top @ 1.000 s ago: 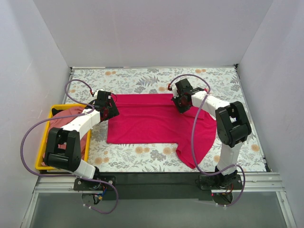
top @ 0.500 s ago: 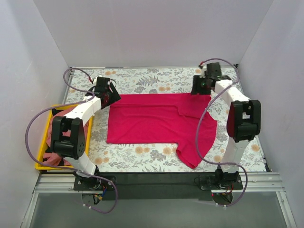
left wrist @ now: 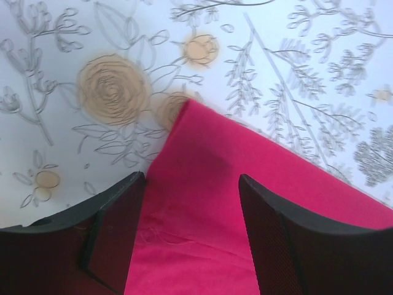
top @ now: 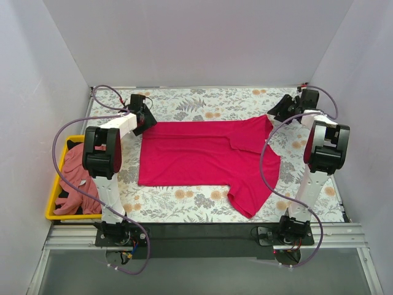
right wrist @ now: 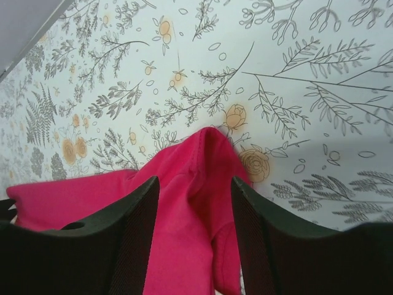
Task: Fold and stack the t-shirts
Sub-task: Fold the tshirt
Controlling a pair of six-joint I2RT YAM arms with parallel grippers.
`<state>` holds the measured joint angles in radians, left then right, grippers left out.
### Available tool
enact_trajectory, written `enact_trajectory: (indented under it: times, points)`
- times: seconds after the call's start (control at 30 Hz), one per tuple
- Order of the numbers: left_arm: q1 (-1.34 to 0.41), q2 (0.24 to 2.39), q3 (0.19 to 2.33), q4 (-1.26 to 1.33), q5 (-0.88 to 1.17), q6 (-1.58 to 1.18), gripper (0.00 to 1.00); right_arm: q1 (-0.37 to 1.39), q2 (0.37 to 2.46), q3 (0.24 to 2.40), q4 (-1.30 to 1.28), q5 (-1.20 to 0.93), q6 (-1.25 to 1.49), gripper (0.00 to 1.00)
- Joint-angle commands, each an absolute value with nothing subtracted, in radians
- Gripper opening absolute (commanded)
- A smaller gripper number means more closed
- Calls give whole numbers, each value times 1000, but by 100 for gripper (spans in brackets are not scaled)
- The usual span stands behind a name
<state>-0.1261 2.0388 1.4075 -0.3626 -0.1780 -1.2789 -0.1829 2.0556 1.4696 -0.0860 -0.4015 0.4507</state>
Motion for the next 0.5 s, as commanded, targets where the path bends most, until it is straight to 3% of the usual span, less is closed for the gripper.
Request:
enact_trajectory:
  times: [0.0,0.27,0.33,0.37,0.47]
  points:
    - [-115,2040,1451,-364,-178,-1275,61,-187,2115,1479,37,-505,535,56]
    - [-114,2069,1424,-361,-206,-1278,58,-189,2215,1497,127,-569,594,52]
    - [-112,2072,1414,-362,-210,-1284,58,-189,2232,1502,129,-574,595,47]
    - [-110,2075,1405,-364,-212,-1288,57,-187,2235,1503,130,-571,592,43]
    - [-103,2085,1396,-370,-213,-1308,56,-204,2235,1491,129,-552,584,19]
